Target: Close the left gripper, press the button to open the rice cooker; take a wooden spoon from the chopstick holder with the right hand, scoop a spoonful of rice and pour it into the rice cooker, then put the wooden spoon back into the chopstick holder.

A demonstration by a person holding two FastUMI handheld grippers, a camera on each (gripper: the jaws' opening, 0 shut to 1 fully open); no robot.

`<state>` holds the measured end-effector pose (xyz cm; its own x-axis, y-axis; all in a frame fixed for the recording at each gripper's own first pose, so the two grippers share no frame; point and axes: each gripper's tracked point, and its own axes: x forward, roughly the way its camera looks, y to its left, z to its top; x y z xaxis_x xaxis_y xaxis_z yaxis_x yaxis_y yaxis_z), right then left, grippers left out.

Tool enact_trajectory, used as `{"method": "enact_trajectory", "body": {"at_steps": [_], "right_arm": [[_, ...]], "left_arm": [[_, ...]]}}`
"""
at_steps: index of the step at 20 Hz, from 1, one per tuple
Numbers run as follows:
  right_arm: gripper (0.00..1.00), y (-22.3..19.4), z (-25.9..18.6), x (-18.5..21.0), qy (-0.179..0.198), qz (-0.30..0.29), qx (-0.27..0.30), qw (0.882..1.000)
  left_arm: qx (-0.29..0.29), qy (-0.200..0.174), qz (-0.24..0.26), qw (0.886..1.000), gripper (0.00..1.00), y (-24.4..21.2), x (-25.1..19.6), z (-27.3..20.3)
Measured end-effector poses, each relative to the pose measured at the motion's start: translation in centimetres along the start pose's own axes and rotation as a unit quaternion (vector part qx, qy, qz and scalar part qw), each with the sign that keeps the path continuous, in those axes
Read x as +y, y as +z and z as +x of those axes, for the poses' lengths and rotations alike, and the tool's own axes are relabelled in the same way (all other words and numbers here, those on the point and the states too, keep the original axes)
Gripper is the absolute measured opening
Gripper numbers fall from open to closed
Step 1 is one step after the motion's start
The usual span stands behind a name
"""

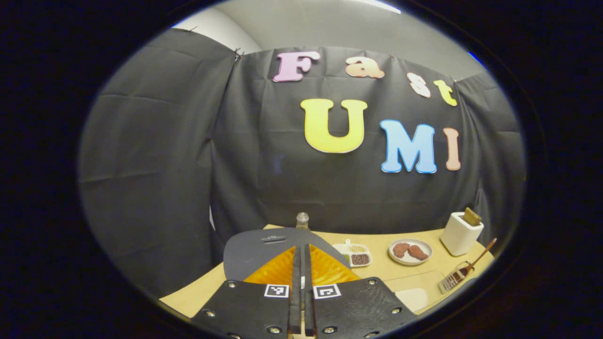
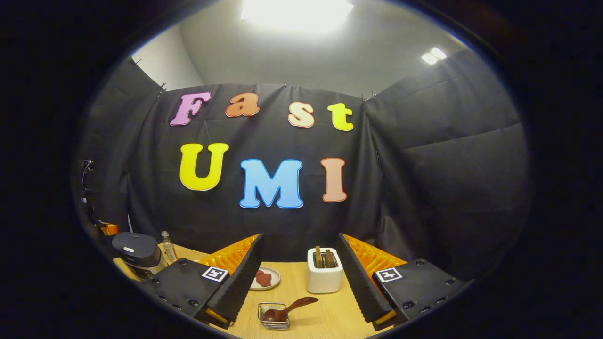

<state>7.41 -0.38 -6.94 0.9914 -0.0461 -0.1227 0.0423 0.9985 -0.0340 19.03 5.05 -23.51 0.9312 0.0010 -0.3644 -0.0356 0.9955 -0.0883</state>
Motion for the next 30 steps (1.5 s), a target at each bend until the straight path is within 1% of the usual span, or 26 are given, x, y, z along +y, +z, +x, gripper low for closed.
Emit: {"method": "enact_trajectory", "body": {"at_steps": [3,7,9,12,14,15,16,17,18,21,23,24,27,29,30], "right_arm": [[0.97,-0.2,0.5,0.6,-0.001,-0.008,0.006,1.0],[0.97,-0.4,0.9,1.4,0.0,-0.016,0.01,1.0],[0.98,-0.4,1.3,1.8,0.002,-0.019,0.011,1.0],[0.98,-0.3,1.6,2.5,0.009,-0.025,0.01,1.0],[0.98,-0.5,1.8,3.1,0.018,-0.027,0.012,0.999],[0.97,-0.8,1.9,3.4,0.021,-0.027,0.015,0.999],[0.98,-0.8,2.0,3.6,0.024,-0.026,0.016,0.999],[0.98,-0.9,2.0,3.8,0.027,-0.023,0.016,0.999],[0.98,-0.8,2.1,4.0,0.03,-0.02,0.015,0.999],[0.98,-0.9,2.3,3.8,0.034,-0.016,0.014,0.999],[0.98,-0.8,2.3,3.6,0.033,-0.015,0.012,0.999],[0.98,-0.7,2.4,3.5,0.033,-0.012,0.012,0.999],[0.98,-0.7,2.4,3.2,0.034,-0.005,0.01,0.999],[0.98,-0.8,2.3,3.0,0.037,-0.007,0.007,0.999],[0.98,-1.0,2.4,2.7,0.038,-0.008,0.007,0.999]], "left_arm": [[0.028,-0.004,0.0,1.0,0.04,-3.6,0.0,1.8],[0.046,-0.009,0.005,0.999,0.04,-6.2,0.1,2.8],[0.046,-0.011,0.012,0.999,0.05,-6.9,0.2,2.9],[0.05,-0.004,0.025,0.998,0.06,-7.8,0.1,3.0],[0.044,0.005,0.018,0.999,0.06,-7.8,0.1,3.4],[0.057,0.008,0.011,0.998,0.02,-8.3,-0.1,2.8],[0.044,0.01,0.007,0.999,0.02,-7.6,-0.1,2.9],[0.055,0.011,0.008,0.998,0.0,-8.1,0.0,2.8],[0.047,0.01,0.017,0.999,0.02,-7.5,-0.2,2.9],[0.02,0.013,0.032,0.999,0.02,-5.0,-0.3,2.4],[-0.014,0.02,0.039,0.999,0.0,-1.6,0.0,1.9],[-0.029,0.022,0.042,0.998,0.02,0.1,0.0,1.7],[-0.061,0.032,0.033,0.997,0.02,3.9,0.6,1.0],[-0.096,0.05,0.025,0.994,0.02,7.2,1.3,-0.2],[-0.117,0.057,0.023,0.991,0.0,9.0,1.6,-1.1]]}}
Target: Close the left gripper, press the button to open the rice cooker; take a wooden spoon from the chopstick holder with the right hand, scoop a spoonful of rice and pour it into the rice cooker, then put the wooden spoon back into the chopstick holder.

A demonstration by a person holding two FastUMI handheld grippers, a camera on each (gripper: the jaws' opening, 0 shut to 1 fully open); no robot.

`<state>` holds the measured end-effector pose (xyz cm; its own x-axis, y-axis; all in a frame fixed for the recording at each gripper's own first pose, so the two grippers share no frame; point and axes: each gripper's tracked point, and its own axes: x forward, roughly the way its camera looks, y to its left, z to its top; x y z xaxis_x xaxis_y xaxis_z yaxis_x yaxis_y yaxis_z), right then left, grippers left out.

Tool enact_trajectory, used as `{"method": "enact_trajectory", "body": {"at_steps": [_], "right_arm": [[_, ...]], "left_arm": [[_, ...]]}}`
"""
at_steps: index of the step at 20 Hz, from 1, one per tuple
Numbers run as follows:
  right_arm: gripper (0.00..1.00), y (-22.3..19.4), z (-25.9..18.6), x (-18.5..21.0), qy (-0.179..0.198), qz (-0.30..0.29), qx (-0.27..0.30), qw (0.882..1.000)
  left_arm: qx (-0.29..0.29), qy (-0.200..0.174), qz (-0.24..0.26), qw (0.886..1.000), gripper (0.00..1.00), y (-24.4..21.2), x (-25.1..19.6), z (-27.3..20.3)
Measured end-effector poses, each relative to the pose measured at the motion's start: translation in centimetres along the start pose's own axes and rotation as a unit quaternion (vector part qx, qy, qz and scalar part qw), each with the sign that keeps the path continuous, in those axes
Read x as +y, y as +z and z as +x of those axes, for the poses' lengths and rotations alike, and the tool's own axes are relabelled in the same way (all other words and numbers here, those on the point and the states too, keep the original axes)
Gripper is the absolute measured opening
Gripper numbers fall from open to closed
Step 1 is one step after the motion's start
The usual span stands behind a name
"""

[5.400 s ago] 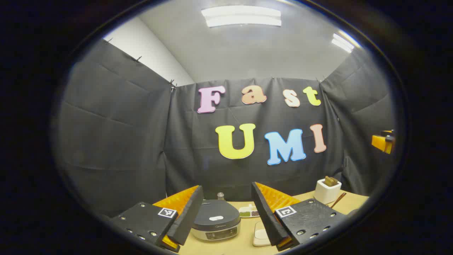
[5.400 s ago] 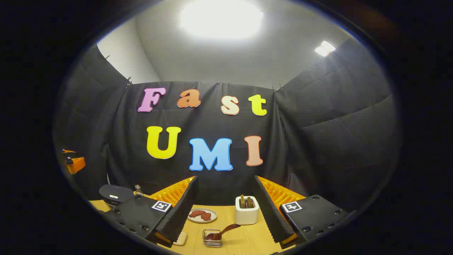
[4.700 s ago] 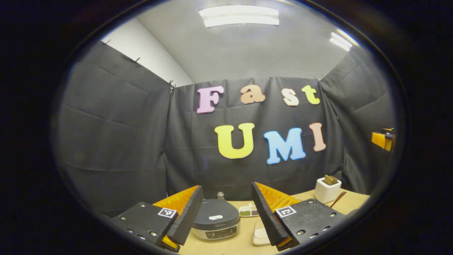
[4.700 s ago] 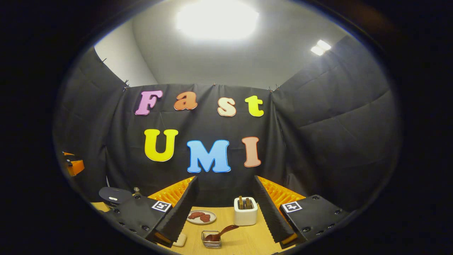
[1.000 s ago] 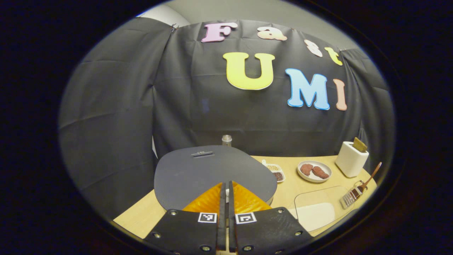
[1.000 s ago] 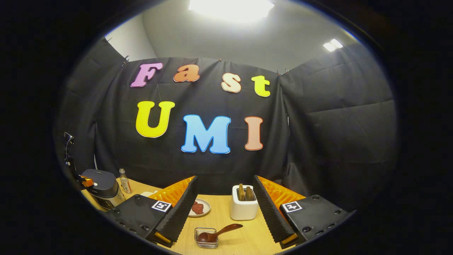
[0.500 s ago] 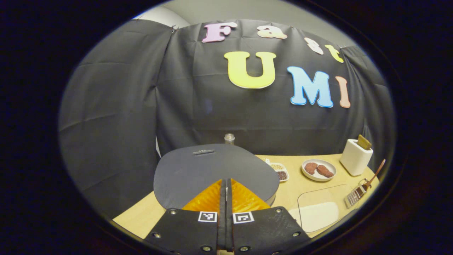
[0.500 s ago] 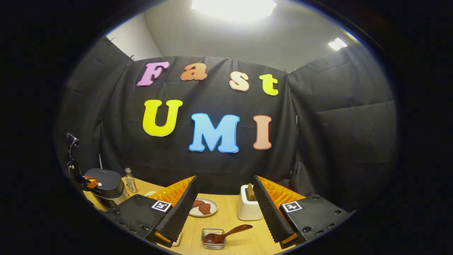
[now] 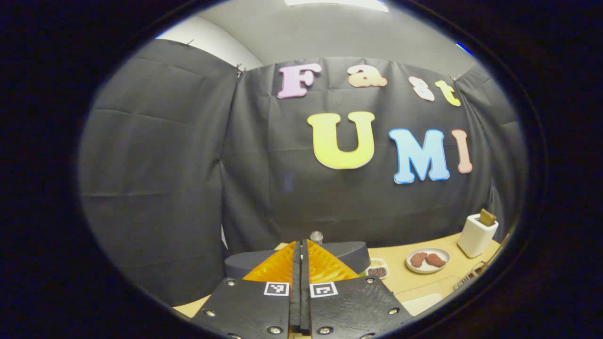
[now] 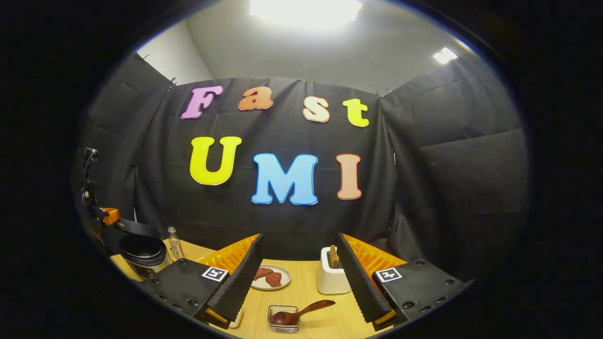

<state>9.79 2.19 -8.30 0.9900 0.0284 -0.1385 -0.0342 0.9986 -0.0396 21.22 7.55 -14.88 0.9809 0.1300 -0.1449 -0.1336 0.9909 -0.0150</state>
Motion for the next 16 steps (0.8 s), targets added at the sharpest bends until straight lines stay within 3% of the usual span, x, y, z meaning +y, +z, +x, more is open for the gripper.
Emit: {"method": "enact_trajectory", "body": {"at_steps": [5,9,16], "right_arm": [[0.98,-2.2,0.8,-1.4,0.001,0.012,0.013,1.0],[0.98,-5.6,2.0,-2.3,0.004,0.034,0.045,0.998],[0.94,-12.5,3.8,-2.8,0.004,0.09,0.121,0.989]], "left_arm": [[-0.032,-0.018,-0.018,0.999,0.02,4.9,-0.1,-4.2],[-0.058,-0.028,-0.019,0.998,0.73,7.3,-0.3,-6.5],[-0.066,-0.025,0.012,0.997,0.77,8.8,0.6,-11.1]]}}
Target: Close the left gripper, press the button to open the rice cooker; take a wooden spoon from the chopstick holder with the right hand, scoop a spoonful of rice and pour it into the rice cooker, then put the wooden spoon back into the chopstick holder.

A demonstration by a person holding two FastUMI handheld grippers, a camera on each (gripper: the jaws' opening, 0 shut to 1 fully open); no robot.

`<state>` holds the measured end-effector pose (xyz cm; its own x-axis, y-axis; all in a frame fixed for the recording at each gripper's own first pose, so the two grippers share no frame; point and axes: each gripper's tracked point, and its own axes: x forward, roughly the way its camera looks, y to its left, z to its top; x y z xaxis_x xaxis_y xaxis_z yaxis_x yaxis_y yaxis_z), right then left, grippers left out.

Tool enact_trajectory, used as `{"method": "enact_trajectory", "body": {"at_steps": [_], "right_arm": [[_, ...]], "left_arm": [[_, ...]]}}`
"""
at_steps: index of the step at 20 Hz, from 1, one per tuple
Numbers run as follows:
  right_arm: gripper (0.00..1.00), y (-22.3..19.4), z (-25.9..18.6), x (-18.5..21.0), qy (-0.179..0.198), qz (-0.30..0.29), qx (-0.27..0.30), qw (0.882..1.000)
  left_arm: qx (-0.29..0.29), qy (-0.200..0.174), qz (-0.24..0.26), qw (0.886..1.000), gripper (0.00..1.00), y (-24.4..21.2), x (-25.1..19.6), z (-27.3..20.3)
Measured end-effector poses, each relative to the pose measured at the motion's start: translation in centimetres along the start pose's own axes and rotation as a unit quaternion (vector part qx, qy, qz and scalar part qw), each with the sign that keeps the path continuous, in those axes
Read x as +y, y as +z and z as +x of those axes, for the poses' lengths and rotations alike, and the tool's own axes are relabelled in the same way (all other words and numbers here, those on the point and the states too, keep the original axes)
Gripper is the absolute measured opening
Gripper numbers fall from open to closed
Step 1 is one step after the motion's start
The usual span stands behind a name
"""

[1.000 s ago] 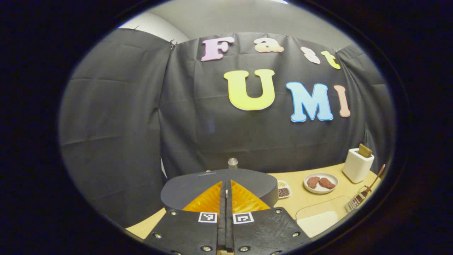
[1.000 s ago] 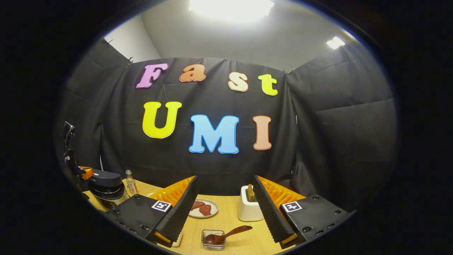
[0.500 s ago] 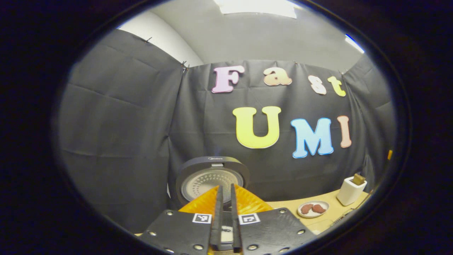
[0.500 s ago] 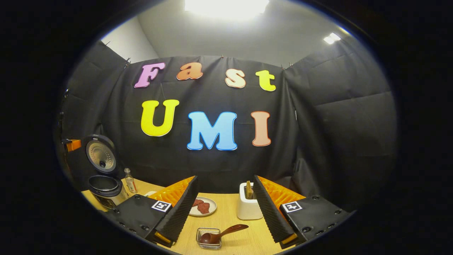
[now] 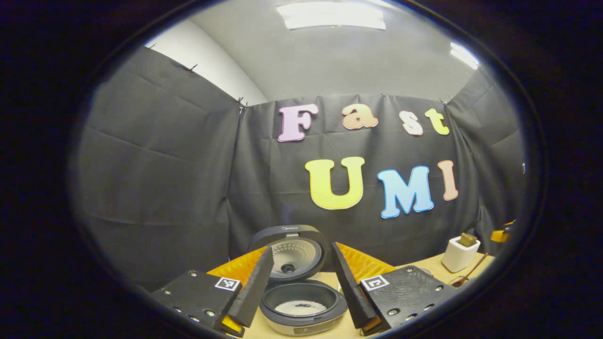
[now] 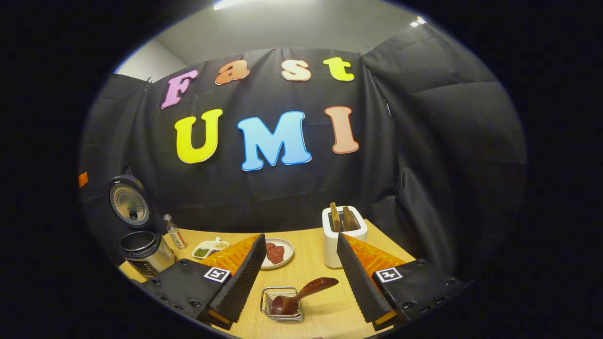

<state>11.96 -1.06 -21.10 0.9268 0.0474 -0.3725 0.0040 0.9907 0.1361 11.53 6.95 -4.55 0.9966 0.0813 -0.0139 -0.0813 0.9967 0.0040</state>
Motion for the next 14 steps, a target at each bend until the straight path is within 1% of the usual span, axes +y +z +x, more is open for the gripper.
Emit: {"method": "enact_trajectory", "body": {"at_steps": [1,2,3,7,10,14], "right_arm": [[0.96,-1.1,0.5,-0.5,-0.003,0.005,0.012,1.0],[0.95,-2.0,0.8,-0.7,-0.005,0.012,0.023,1.0],[0.98,-2.9,1.2,-1.1,-0.009,0.02,0.034,0.999],[0.98,-6.2,2.6,-1.9,-0.015,0.063,0.076,0.995],[0.98,-8.3,3.1,-1.8,-0.008,0.104,0.11,0.988],[0.98,-11.0,3.7,-1.0,0.004,0.167,0.149,0.975]], "left_arm": [[0.001,0.004,0.004,1.0,0.77,-0.1,0.4,-0.6],[0.005,0.008,0.007,1.0,0.77,-0.2,0.7,-1.0],[0.008,0.012,0.008,1.0,0.76,-0.5,1.1,-1.4],[0.02,0.032,0.012,0.999,0.76,-1.1,2.9,-2.7],[0.031,0.044,0.016,0.998,0.76,-1.6,4.0,-3.1],[0.037,0.054,0.012,0.998,0.77,-2.1,5.0,-3.8]]}}
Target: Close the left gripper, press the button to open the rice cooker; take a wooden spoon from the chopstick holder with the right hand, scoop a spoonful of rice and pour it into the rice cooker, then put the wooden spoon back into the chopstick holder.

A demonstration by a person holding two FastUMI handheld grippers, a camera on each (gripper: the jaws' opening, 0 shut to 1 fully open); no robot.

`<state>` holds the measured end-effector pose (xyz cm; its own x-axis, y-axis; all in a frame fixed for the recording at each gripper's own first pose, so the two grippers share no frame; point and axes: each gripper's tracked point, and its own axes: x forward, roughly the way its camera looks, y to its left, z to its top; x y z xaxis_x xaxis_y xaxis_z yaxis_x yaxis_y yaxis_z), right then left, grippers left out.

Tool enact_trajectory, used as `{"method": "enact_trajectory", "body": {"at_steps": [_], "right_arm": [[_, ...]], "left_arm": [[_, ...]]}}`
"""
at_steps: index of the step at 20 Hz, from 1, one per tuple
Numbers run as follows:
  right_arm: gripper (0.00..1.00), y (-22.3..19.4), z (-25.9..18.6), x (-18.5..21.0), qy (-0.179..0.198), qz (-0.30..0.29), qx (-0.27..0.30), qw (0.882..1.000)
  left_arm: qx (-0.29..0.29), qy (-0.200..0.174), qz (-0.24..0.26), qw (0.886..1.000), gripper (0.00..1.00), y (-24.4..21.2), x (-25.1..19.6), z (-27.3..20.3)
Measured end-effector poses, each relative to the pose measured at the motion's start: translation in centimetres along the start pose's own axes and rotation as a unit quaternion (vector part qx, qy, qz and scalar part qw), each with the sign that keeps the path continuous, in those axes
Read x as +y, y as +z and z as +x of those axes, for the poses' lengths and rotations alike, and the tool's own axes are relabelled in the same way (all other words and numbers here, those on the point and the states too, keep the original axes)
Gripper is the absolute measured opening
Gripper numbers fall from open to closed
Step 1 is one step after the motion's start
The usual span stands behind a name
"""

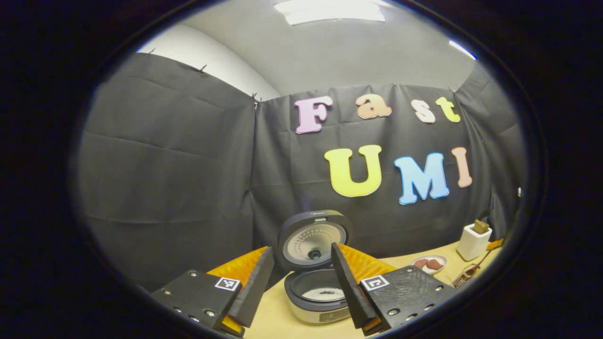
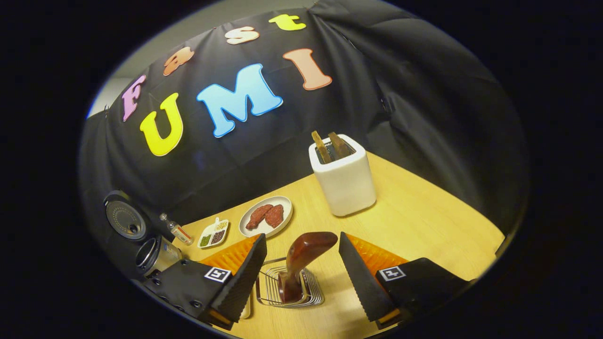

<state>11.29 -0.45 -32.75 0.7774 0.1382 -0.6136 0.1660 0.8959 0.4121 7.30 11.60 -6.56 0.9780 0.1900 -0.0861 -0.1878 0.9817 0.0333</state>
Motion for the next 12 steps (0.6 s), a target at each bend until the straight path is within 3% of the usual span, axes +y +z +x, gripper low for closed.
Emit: {"method": "enact_trajectory", "body": {"at_steps": [1,3,4,5,6,7,8,9,10,12], "right_arm": [[0.89,-0.7,0.6,0.1,0.004,0.013,0.01,1.0],[0.87,-1.8,0.8,0.3,0.011,0.026,0.025,0.999],[0.75,-2.1,0.9,0.5,0.016,0.028,0.031,0.999],[0.8,-2.5,1.1,0.7,0.018,0.03,0.037,0.999],[0.71,-2.7,1.3,0.8,0.02,0.033,0.04,0.998],[0.46,-2.9,1.3,0.6,0.016,0.035,0.041,0.998],[0.44,-2.9,1.3,0.6,0.015,0.039,0.04,0.998],[0.27,-2.9,1.4,0.7,0.015,0.048,0.041,0.998],[0.2,-2.7,1.4,0.7,0.013,0.05,0.04,0.998],[0.2,-2.8,2.1,0.4,0.001,0.043,0.036,0.998]], "left_arm": [[0.0,0.003,-0.001,1.0,0.77,-0.1,0.4,-0.3],[-0.002,0.01,0.0,1.0,0.77,-0.2,1.2,-0.5],[-0.001,0.012,0.001,1.0,0.77,-0.2,1.5,-0.6],[-0.001,0.014,0.002,1.0,0.77,-0.3,1.7,-0.6],[0.0,0.017,0.002,1.0,0.78,-0.3,2.0,-0.7],[0.0,0.018,0.001,1.0,0.78,-0.3,2.2,-0.8],[0.0,0.02,0.0,1.0,0.78,-0.1,2.5,-0.9],[-0.001,0.02,0.0,1.0,0.78,-0.4,2.6,-0.7],[-0.001,0.02,0.0,1.0,0.78,-0.3,2.7,-0.7],[-0.003,0.019,0.002,1.0,0.78,-0.2,2.6,-0.6]]}}
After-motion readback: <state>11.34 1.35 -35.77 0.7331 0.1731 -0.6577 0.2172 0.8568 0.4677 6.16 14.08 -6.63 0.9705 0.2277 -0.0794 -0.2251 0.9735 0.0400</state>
